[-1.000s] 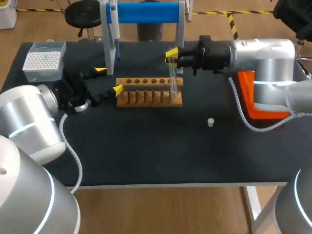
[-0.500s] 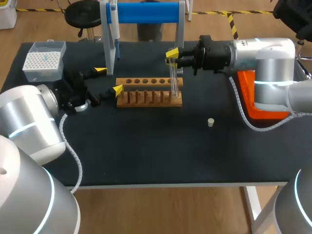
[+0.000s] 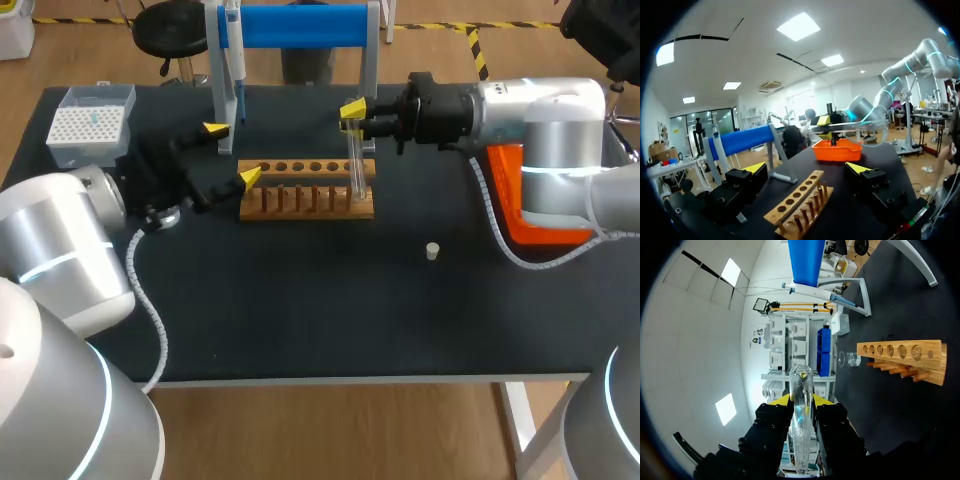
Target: Invert the test tube, pick up the pipette, mount the tip to pipette, aspirate from beaker and dispense into the tube, eject the tip, return the pipette, and cap with the stopper.
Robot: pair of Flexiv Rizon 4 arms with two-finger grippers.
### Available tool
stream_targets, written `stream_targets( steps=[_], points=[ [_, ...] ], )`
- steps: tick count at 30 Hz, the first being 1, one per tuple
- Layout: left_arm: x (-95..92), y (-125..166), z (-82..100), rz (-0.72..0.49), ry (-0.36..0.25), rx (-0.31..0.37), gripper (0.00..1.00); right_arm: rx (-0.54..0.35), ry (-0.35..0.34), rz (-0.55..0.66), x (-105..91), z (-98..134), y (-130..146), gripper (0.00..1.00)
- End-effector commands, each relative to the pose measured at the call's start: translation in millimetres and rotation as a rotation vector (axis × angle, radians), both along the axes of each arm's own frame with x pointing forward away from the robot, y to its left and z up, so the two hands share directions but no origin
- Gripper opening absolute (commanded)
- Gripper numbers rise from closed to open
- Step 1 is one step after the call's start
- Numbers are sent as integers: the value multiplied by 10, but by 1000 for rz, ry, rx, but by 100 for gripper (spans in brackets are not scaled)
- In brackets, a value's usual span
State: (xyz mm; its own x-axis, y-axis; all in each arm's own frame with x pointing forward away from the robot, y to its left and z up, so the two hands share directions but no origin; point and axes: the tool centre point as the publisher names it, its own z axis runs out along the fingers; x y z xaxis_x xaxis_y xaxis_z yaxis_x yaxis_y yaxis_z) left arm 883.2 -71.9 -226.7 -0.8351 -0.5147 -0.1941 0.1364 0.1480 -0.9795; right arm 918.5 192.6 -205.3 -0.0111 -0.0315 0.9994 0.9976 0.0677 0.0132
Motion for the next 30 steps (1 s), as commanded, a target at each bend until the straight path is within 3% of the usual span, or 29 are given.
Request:
stream_targets(
  steps=[1, 14, 15, 17, 18, 21, 23, 30],
  points=[
    [-150, 47, 63, -257, -564, 169, 100, -2, -1, -1, -4, 8, -5, 0],
    [-150, 47, 63, -257, -564, 169, 100, -2, -1, -1, -4, 8, -5, 0],
    [-160, 21, 92, -258, -658, 219, 100, -2, -1, -1, -4, 8, -5, 0],
    [-170, -32, 100, -261, -789, 296, 100, -2, -1, -1, -4, 8, -5, 0],
    [-173, -50, 97, -247, -839, 359, 100, -2, -1, -1, -4, 8, -5, 0],
    [-210, -97, 95, -241, -1011, 462, 100, -2, -1, -1, -4, 8, -5, 0],
    [-229, -137, 104, -248, -1088, 516, 100, -2, -1, -1, -4, 8, -5, 0],
    [-288, -300, 147, -247, -1257, 537, 100, -2, -1, -1, -4, 8, -5, 0]
  ],
)
